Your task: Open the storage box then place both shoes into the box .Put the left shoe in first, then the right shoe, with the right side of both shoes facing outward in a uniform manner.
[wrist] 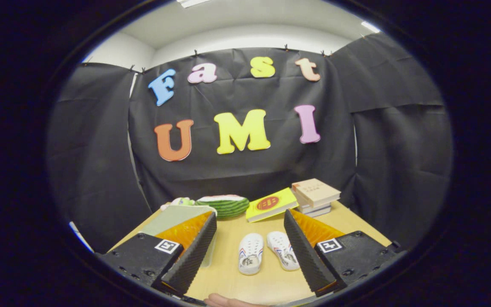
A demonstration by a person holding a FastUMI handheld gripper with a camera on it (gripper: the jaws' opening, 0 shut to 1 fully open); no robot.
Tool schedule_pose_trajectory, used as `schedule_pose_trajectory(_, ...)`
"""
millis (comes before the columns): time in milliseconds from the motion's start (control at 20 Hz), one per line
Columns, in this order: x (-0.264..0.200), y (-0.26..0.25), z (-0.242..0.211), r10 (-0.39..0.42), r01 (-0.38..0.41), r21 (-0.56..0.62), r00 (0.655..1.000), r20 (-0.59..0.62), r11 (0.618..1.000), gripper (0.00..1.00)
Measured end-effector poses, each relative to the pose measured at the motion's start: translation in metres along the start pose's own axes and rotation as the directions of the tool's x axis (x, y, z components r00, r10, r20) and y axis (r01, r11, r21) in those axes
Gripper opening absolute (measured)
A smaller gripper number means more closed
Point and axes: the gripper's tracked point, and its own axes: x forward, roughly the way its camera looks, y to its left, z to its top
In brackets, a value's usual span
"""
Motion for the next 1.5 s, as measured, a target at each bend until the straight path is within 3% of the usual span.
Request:
schedule_pose_trajectory(200, 0.057, 0.015, -0.034, 0.165, -0.134, 0.166, 0.968, -0.188, 0.977, 1.0)
schedule_pose_trajectory(350, 0.107, 0.018, -0.053, 0.259, -0.159, 0.321, 0.919, -0.296, 0.933, 0.99)
schedule_pose_trajectory(500, 0.152, 0.016, -0.069, 0.311, -0.157, 0.39, 0.875, -0.371, 0.907, 1.0)
schedule_pose_trajectory(600, 0.176, 0.021, -0.077, 0.382, -0.185, 0.457, 0.838, -0.389, 0.87, 0.99)
schedule_pose_trajectory(700, 0.195, 0.031, -0.087, 0.48, -0.224, 0.527, 0.772, -0.417, 0.82, 0.98)
schedule_pose_trajectory(850, 0.209, 0.05, -0.104, 0.617, -0.252, 0.632, 0.639, -0.46, 0.733, 0.96)
schedule_pose_trajectory(1050, 0.227, 0.071, -0.121, 0.712, -0.267, 0.697, 0.506, -0.487, 0.666, 0.87)
schedule_pose_trajectory(1150, 0.235, 0.089, -0.123, 0.78, -0.271, 0.762, 0.437, -0.448, 0.588, 0.83)
schedule_pose_trajectory(1300, 0.249, 0.097, -0.13, 0.819, -0.25, 0.813, 0.406, -0.405, 0.526, 0.72)
schedule_pose_trajectory(1450, 0.246, 0.109, -0.135, 0.856, -0.242, 0.845, 0.346, -0.385, 0.477, 0.41)
schedule_pose_trajectory(1500, 0.246, 0.108, -0.136, 0.861, -0.237, 0.854, 0.348, -0.371, 0.463, 0.31)
